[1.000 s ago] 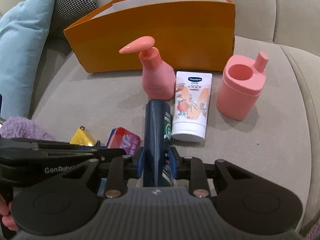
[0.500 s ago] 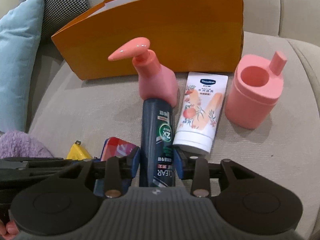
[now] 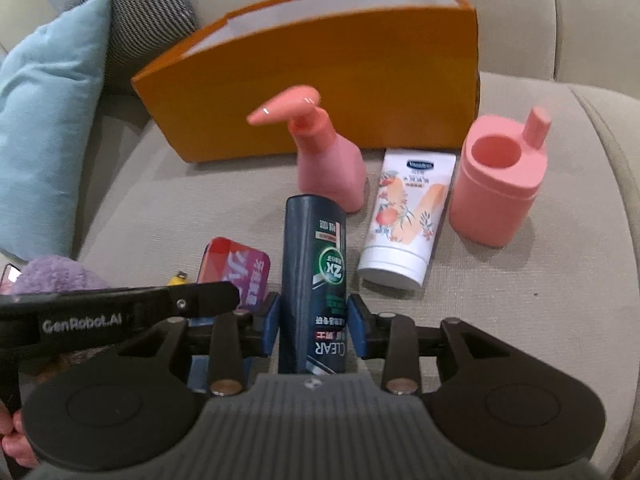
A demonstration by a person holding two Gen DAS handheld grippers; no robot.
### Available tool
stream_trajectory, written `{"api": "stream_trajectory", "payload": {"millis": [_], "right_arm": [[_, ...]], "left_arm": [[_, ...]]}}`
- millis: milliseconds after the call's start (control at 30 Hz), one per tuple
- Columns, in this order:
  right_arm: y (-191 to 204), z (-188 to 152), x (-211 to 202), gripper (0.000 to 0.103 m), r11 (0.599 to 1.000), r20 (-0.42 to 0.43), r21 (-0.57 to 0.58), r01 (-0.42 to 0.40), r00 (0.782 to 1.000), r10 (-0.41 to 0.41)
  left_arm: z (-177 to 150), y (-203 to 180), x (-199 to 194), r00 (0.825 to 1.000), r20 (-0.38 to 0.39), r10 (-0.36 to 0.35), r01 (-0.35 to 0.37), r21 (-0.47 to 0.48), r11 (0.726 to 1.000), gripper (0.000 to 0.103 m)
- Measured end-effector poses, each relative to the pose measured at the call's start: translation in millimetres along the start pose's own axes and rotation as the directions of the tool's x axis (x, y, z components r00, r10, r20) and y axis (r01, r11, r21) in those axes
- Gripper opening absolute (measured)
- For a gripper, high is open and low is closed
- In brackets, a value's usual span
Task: Organize rigid objects
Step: 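Lift the mint tin with the left tool while the right tool lifts the CLEAR bottle, then carry the mint tin with the left tool while the right tool carries the bottle over the orange box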
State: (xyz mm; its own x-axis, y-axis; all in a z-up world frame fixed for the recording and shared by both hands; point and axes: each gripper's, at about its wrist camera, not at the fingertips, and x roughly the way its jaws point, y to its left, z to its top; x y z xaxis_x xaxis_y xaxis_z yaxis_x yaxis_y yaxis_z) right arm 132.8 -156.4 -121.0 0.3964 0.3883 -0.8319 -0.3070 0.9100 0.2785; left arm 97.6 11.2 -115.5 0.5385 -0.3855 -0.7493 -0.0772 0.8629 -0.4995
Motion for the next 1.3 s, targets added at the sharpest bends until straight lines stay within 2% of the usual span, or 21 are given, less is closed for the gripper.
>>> {"api": "stream_trajectory", "payload": {"millis": [233,500,667,900,1067,1200,1300], "right_arm": [[18.3,7.6,-42.8,0.037,1.0,0.094,-0.031,-0.004,0.996,0.007],[25.4,34.1,-84.3,0.037,0.998,0.168,-0.06,0.02,0.986,-0.01],[26.9,61.8,-100.0,0.037,0.996,0.209,-0.085,0.035,0.978,-0.017],[20.0,124.6,-111.4,0.037,0.994,0.263,-0.094,0.049,0.964,-0.023],[14.5,177.2,-92.1,0.037,0.988,0.255,-0.119,0.1,0.965,-0.067],[1.2,215.5,-47.9,0.037,0.977,0.157,-0.119,0.179,0.975,-0.159],[-10.4,232.4,-11.3,0.037,0.973,0.082,-0.108,0.206,0.977,-0.198]], "left_arm": [[8.7,-15.6,-33.9,0.994,0.091,-0.053,0.052,0.02,0.998,0.015],[44.5,-39.2,-63.3,0.982,0.164,-0.09,0.081,0.061,0.995,0.015],[71.0,-53.6,-72.1,0.974,0.201,-0.102,0.082,0.104,0.991,0.015],[122.0,-64.9,-66.9,0.962,0.248,-0.119,0.084,0.144,0.986,0.015],[163.1,-52.9,-50.0,0.961,0.25,-0.117,0.085,0.135,0.987,0.015],[192.8,-43.3,-20.5,0.976,0.203,-0.077,0.049,0.14,0.989,0.015],[207.9,-36.9,4.1,0.985,0.164,-0.055,0.03,0.149,0.988,0.015]]}}
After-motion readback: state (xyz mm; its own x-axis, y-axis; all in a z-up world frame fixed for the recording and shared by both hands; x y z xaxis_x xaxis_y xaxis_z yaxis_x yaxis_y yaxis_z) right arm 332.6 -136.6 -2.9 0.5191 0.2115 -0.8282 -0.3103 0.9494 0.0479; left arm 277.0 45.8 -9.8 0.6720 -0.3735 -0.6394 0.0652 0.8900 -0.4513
